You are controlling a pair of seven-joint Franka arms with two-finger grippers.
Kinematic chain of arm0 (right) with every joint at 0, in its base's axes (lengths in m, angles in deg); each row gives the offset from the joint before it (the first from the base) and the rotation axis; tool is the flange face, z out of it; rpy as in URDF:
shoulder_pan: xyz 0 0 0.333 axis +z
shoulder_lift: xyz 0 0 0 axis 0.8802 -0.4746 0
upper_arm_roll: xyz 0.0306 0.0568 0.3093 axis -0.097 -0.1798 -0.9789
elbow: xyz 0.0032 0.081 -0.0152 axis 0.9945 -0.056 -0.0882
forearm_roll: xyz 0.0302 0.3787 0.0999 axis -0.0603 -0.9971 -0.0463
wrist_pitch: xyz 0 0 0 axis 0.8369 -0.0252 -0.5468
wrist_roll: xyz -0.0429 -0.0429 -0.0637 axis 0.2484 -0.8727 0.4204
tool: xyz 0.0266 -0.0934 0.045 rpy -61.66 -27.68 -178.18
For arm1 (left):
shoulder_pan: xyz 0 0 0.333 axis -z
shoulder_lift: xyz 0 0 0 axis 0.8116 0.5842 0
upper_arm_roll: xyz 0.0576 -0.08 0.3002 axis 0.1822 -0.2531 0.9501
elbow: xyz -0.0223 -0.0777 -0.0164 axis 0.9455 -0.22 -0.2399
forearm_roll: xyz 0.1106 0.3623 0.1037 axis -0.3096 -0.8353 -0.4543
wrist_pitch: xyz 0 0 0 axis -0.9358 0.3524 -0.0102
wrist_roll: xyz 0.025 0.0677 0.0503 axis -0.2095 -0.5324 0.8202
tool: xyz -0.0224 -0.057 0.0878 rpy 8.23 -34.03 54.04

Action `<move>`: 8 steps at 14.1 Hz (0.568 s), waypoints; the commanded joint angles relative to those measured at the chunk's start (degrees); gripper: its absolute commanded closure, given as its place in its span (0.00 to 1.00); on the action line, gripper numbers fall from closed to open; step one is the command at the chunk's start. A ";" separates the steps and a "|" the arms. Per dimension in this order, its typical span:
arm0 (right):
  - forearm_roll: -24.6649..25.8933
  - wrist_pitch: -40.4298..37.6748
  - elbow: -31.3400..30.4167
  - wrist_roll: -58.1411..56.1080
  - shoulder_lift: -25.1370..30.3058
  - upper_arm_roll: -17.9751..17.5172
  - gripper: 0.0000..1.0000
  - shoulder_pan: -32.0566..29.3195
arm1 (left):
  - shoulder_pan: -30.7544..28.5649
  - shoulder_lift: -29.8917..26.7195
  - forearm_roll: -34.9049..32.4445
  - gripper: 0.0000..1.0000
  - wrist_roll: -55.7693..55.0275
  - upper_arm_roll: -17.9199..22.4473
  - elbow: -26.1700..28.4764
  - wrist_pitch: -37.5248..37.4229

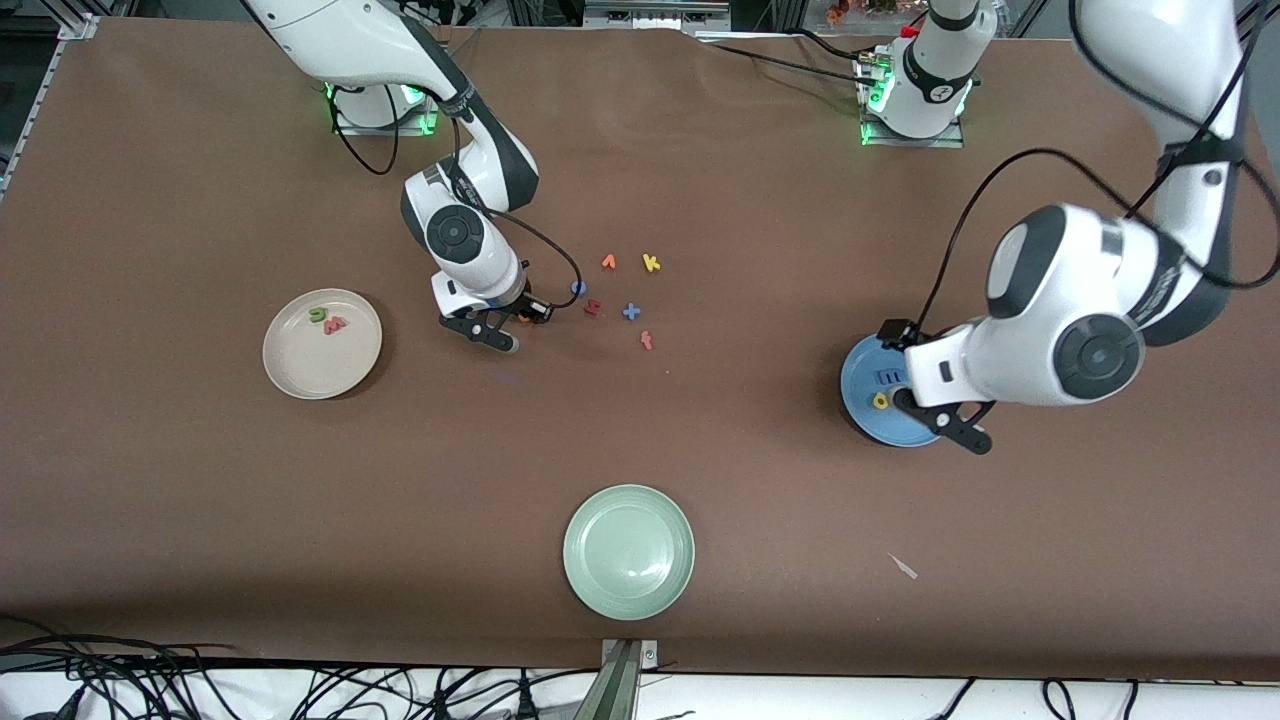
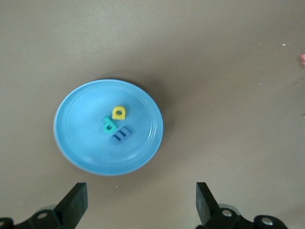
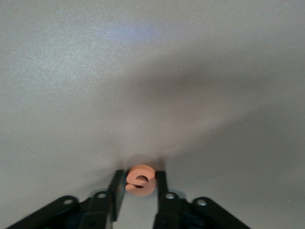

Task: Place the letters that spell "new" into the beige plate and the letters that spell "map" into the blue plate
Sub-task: 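Place the e on the white plate while the left gripper returns to rest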

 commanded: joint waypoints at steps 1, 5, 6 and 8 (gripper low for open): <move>1.04 0.43 0.77 -0.05 -0.75 0.03 0.77 -0.04 | 0.26 -5.62 -1.63 0.00 -0.90 -0.14 0.94 -1.91; 0.95 -5.77 5.67 -1.01 0.47 0.38 0.99 -0.48 | 2.72 -11.17 -1.10 0.00 -0.64 2.13 0.68 -2.00; 0.95 -10.94 8.65 -1.88 0.56 1.25 0.99 -0.48 | 2.72 -11.79 -0.93 0.00 -0.29 3.97 0.07 -2.00; 0.95 -17.30 10.61 -6.34 1.88 3.19 0.99 -0.48 | 3.16 -14.41 -1.01 0.00 -0.29 7.05 0.85 -1.91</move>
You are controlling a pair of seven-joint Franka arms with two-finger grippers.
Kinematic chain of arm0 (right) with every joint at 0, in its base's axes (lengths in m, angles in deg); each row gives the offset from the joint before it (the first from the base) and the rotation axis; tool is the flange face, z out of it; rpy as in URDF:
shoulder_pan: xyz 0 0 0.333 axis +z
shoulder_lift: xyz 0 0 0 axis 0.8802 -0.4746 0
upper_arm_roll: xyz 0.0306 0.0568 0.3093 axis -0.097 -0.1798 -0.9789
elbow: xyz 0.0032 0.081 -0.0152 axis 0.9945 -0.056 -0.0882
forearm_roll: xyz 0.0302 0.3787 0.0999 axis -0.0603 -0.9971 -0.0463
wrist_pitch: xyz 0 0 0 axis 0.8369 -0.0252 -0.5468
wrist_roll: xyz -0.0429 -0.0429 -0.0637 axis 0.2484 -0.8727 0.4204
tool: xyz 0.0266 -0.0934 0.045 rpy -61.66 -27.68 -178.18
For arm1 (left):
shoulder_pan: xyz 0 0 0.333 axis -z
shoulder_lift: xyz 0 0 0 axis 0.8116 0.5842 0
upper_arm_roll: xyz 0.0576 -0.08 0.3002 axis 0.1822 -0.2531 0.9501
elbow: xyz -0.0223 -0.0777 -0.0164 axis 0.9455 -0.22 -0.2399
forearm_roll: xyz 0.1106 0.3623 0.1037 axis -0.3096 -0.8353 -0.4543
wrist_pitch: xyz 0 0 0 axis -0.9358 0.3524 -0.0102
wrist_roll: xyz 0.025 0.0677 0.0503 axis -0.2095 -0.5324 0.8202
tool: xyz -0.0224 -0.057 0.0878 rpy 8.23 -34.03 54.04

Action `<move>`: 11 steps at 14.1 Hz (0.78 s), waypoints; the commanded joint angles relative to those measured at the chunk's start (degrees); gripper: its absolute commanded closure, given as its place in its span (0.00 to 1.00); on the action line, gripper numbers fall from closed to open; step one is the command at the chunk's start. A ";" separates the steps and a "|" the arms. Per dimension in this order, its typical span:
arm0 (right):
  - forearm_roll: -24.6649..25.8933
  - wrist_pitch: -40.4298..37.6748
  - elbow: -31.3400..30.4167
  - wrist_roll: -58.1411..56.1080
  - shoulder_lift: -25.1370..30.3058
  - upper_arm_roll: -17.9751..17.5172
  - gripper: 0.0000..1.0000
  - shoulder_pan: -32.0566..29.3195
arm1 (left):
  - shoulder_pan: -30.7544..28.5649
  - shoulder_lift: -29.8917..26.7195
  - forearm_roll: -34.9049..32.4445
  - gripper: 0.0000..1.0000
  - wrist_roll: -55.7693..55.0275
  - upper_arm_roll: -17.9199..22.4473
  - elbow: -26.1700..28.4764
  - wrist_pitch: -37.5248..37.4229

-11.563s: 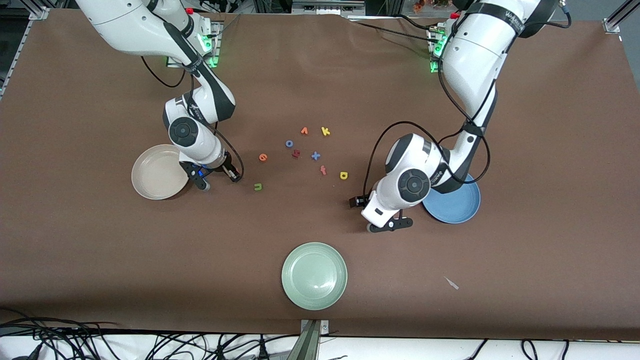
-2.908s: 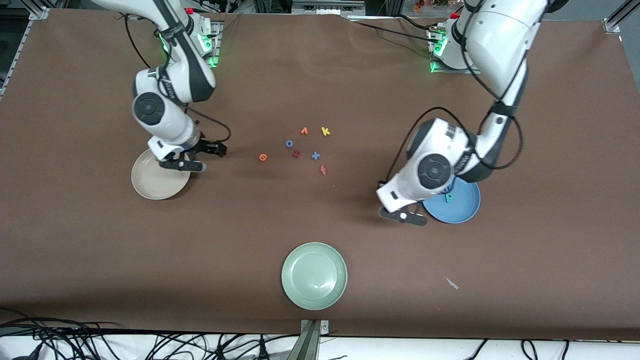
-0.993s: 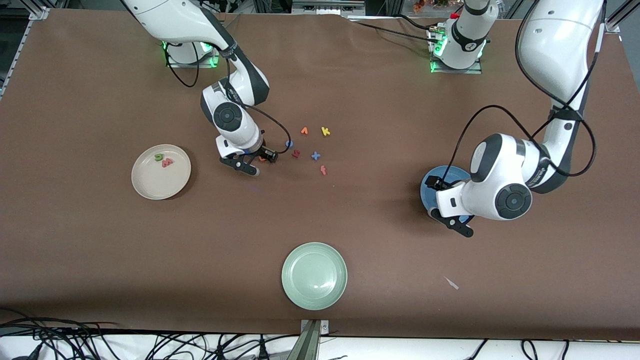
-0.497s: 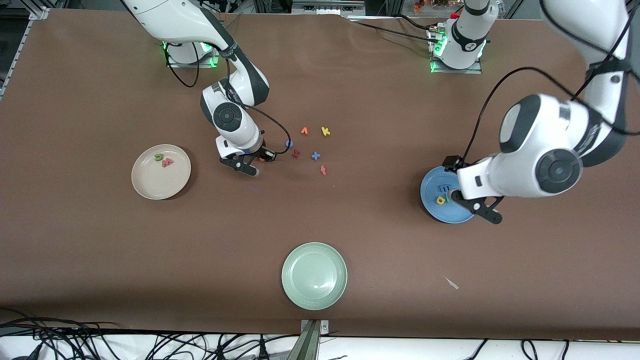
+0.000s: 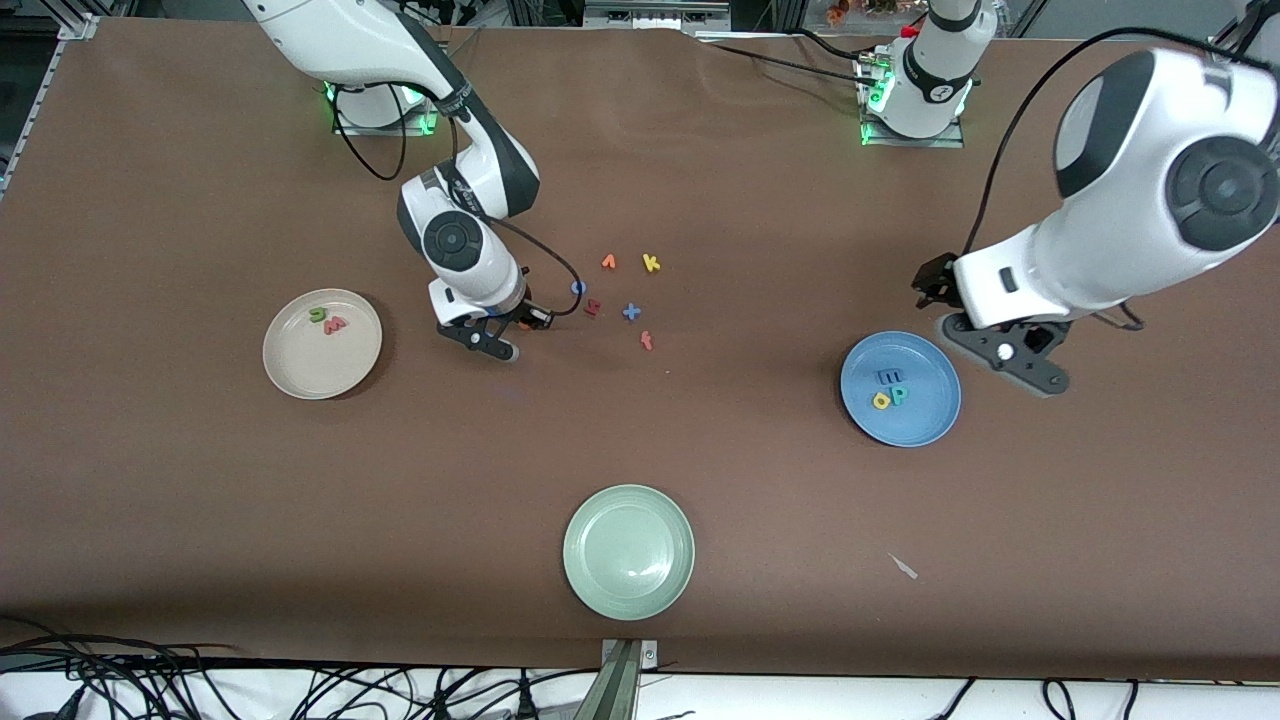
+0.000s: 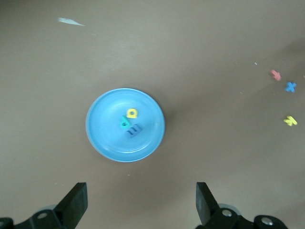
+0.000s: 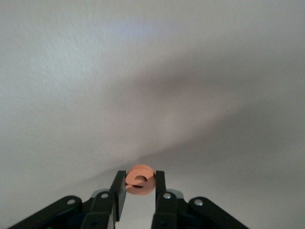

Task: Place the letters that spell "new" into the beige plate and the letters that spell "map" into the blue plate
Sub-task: 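Place the e on the white plate while the left gripper returns to rest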

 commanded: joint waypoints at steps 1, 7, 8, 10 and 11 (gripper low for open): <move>0.79 -7.06 2.97 -7.08 2.15 2.68 0.99 -0.36 | 0.63 -3.76 -0.84 0.00 0.23 4.05 1.13 -0.44; 0.70 -12.34 -0.36 -27.64 6.81 12.25 0.99 -0.36 | 2.74 -11.82 -1.28 0.00 -7.21 6.87 11.72 8.31; 0.70 -12.26 -1.85 -31.33 7.51 14.19 0.99 -0.36 | 1.43 -14.63 -1.28 0.00 -7.41 6.87 15.95 10.52; 0.70 -11.64 -4.41 -37.58 9.18 17.62 0.99 -0.36 | -1.90 -18.34 -0.84 0.00 -7.59 6.87 20.98 13.69; 0.70 -11.55 -5.29 -40.74 9.62 19.29 0.99 -0.36 | -2.70 -19.14 -0.84 0.00 -7.07 6.79 21.09 13.71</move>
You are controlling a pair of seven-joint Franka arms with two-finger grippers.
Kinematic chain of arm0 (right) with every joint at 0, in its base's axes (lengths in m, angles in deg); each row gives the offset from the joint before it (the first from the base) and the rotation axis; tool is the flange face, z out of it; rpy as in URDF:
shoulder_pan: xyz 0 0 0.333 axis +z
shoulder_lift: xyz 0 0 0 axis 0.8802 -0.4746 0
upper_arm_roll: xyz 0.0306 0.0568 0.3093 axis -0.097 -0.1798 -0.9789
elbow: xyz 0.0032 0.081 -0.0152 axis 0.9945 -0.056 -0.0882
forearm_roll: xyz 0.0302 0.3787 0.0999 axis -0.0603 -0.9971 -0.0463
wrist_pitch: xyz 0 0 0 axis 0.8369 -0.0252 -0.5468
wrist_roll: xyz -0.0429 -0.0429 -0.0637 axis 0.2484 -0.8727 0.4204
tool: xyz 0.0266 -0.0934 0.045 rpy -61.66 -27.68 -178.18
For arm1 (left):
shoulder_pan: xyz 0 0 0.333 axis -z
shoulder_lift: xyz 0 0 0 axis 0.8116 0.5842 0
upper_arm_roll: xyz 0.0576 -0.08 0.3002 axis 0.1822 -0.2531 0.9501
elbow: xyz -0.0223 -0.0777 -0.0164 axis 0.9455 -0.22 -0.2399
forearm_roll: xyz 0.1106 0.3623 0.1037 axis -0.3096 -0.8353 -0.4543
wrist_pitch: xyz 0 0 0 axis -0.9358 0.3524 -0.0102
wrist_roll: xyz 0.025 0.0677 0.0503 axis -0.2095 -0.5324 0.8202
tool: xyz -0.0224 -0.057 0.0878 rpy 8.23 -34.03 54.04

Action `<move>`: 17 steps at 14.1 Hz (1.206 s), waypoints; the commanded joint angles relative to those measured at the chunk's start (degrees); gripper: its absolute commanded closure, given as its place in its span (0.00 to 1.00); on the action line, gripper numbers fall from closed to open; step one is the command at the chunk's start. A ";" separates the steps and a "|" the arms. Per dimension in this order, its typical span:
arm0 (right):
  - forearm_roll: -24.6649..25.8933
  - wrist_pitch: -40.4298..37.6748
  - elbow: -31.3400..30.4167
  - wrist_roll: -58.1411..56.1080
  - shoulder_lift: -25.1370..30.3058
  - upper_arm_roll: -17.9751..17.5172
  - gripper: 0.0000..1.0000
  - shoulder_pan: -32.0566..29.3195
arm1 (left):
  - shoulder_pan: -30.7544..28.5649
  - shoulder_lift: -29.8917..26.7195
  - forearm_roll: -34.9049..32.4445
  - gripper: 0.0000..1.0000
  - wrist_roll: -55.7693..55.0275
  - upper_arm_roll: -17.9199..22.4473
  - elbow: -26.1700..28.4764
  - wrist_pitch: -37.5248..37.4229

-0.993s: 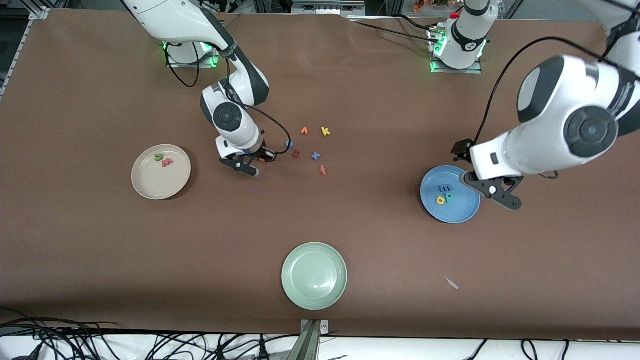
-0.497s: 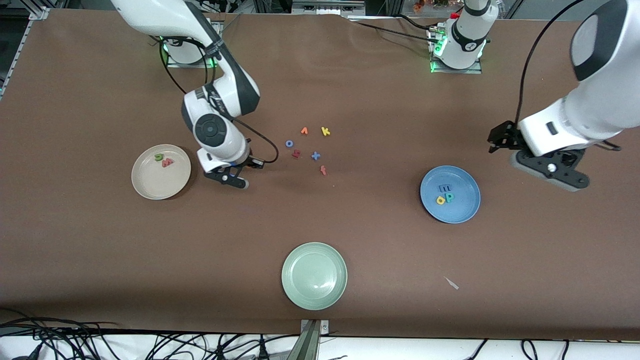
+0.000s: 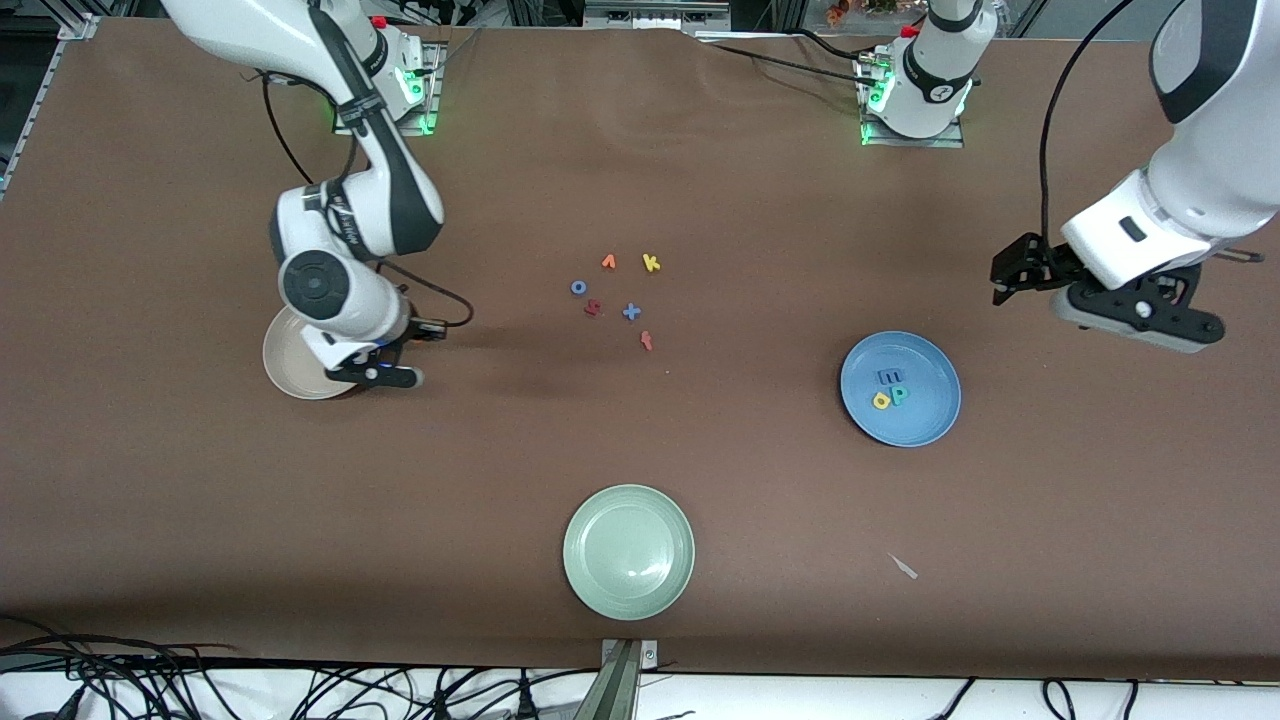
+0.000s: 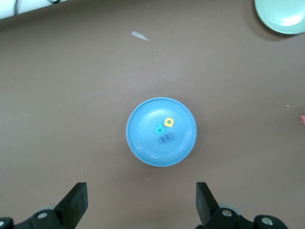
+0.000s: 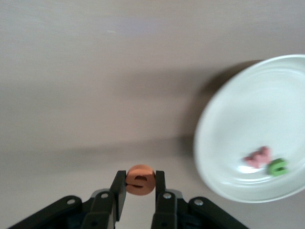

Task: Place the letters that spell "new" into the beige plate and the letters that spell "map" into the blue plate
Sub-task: 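Place the e on the white plate while the left gripper returns to rest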

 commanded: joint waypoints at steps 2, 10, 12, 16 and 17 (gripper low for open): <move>0.62 1.29 -5.19 -10.11 3.50 4.89 0.99 0.22 | -4.43 -6.67 -0.75 0.00 -0.40 -0.33 7.08 2.50; -0.26 3.60 -5.91 -12.68 1.22 8.59 0.00 -0.48 | -6.12 -6.50 -0.84 0.00 -0.75 -3.68 5.94 0.39; -0.35 -3.06 -1.62 -12.59 1.30 8.59 0.00 -0.57 | -5.85 -5.97 -0.75 0.00 -0.84 -3.68 4.36 -0.31; -2.89 -17.91 7.70 -12.59 1.92 8.42 0.00 -0.48 | -4.63 -3.52 -0.75 0.00 -0.84 -3.15 1.47 -0.84; -2.98 -21.08 9.98 -12.68 2.01 8.42 0.00 -0.48 | -4.62 -2.99 -0.84 0.00 -0.84 -3.15 0.85 -0.84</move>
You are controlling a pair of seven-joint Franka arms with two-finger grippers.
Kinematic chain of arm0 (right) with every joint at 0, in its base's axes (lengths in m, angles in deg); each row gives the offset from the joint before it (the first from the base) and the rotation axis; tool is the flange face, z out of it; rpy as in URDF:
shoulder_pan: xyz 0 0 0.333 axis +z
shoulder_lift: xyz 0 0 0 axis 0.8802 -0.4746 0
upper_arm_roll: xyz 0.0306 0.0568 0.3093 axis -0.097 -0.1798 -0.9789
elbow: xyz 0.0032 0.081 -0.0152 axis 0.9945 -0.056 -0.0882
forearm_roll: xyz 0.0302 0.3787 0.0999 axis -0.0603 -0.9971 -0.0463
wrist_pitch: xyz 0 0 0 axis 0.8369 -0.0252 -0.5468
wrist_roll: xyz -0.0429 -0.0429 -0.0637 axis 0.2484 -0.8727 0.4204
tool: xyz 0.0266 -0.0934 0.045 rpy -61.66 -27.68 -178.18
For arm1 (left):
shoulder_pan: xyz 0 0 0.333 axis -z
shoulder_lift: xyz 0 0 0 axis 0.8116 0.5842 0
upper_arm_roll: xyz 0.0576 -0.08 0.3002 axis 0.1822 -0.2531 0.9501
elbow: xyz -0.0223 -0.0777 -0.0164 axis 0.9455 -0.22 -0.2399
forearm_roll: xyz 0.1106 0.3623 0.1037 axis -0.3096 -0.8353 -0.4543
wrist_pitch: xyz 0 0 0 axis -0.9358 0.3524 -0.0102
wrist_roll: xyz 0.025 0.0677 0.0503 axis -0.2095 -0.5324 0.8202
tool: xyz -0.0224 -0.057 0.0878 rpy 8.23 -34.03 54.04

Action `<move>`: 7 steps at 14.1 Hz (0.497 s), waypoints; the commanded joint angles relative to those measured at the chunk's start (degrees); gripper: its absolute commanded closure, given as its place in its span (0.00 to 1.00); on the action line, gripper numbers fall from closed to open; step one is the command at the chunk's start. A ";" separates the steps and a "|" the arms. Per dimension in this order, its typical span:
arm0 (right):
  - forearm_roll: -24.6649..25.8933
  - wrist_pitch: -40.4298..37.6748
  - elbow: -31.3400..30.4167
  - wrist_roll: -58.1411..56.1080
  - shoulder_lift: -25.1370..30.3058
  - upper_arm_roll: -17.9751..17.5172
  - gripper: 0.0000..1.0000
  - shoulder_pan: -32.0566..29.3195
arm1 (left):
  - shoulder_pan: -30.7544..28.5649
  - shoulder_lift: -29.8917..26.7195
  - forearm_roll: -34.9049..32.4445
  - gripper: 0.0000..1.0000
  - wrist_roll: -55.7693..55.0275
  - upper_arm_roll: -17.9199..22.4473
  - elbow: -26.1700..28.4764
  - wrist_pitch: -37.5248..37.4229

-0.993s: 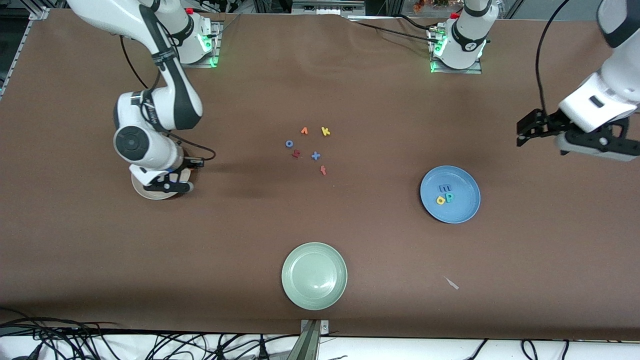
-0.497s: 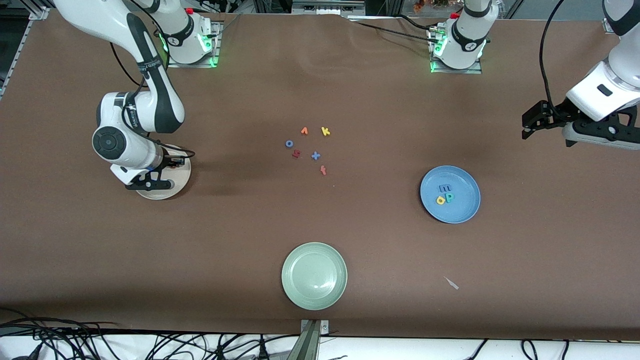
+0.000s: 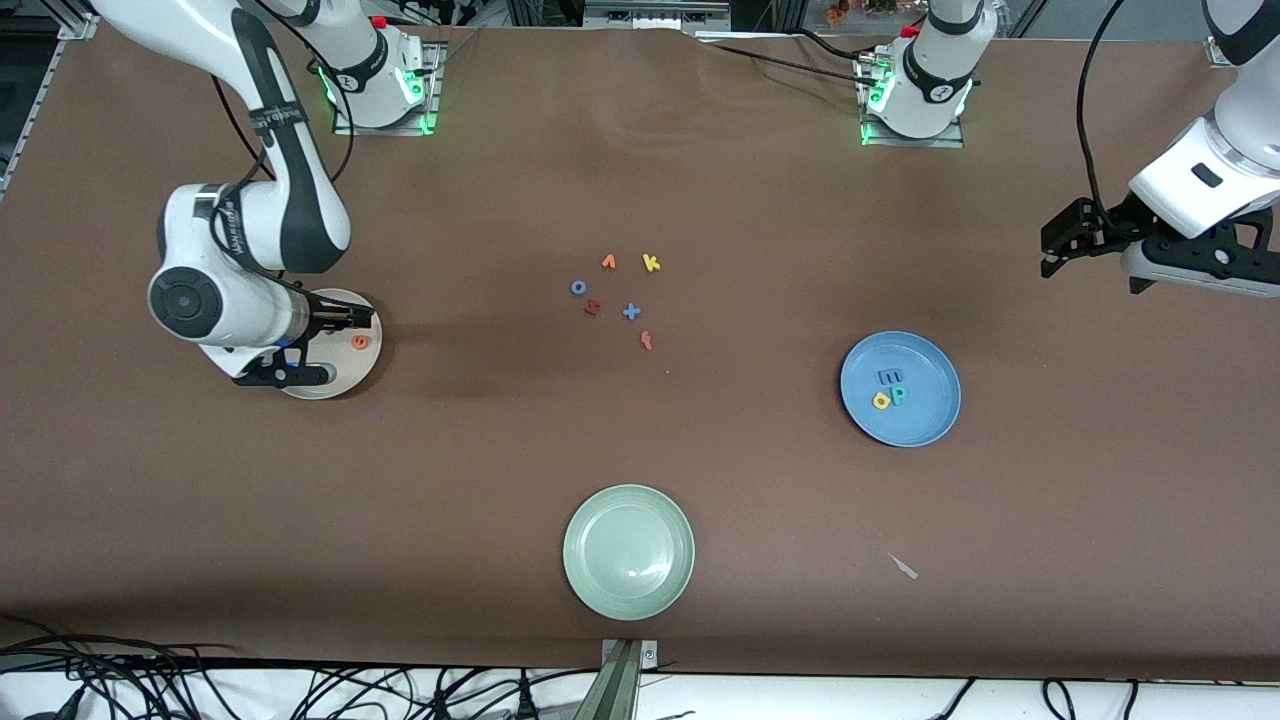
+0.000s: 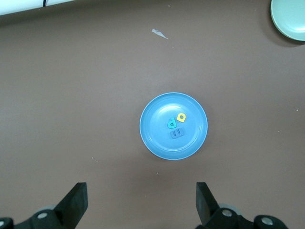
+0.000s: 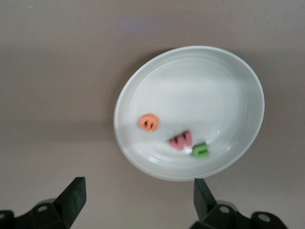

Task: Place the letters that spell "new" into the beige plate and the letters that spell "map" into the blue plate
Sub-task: 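Place the e on the white plate while the left gripper returns to rest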

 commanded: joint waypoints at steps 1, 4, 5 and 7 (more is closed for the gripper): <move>-1.38 -9.22 6.69 0.06 0.53 -0.14 0.00 -0.08 | 0.75 2.22 -0.84 0.00 -0.49 0.34 -3.47 -1.67; -1.12 -15.21 10.48 -0.65 2.20 0.12 0.00 -0.08 | 0.31 2.22 -0.84 0.00 -0.58 0.34 -3.55 -1.67; -1.03 -17.14 11.71 -0.73 2.81 0.38 0.00 -0.16 | 0.22 2.30 -0.84 0.00 -0.58 0.42 -3.55 -1.67; -0.59 -19.35 12.95 -0.91 4.82 0.12 0.00 -0.42 | 0.22 2.31 -0.93 0.00 -0.49 0.34 -3.55 -1.76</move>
